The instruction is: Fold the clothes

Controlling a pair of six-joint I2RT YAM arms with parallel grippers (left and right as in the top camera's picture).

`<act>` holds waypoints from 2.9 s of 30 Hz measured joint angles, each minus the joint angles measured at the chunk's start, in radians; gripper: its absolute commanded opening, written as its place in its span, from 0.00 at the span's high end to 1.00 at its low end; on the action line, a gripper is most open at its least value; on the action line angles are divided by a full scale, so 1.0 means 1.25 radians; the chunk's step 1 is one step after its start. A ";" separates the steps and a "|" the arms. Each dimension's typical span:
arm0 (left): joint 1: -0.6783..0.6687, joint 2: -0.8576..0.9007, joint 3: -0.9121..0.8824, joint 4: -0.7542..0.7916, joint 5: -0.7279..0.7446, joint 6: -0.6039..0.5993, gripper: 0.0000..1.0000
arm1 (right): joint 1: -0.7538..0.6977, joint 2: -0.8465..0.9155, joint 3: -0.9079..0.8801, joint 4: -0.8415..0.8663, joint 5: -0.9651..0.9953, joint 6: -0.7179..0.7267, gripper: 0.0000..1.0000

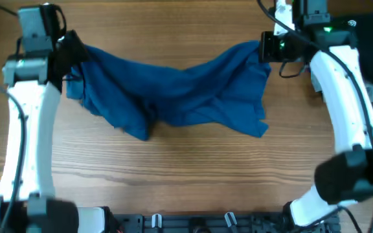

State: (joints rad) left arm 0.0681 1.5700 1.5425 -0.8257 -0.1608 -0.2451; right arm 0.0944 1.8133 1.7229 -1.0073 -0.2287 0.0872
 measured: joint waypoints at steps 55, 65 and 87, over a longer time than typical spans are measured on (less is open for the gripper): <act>-0.067 -0.266 -0.006 -0.015 -0.033 -0.093 0.96 | -0.090 -0.266 0.000 -0.067 -0.092 -0.032 0.96; -0.067 -0.484 0.096 -0.049 -0.042 -0.056 0.96 | -0.119 -0.520 0.142 -0.239 -0.045 -0.032 0.96; -0.065 -0.325 0.277 -0.234 -0.102 -0.035 0.96 | -0.119 -0.188 0.377 -0.432 -0.074 -0.047 0.96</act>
State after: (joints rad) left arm -0.0128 1.1633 1.8889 -1.1183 -0.2878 -0.2886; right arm -0.0544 1.5780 2.1941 -1.5475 -0.3210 0.0280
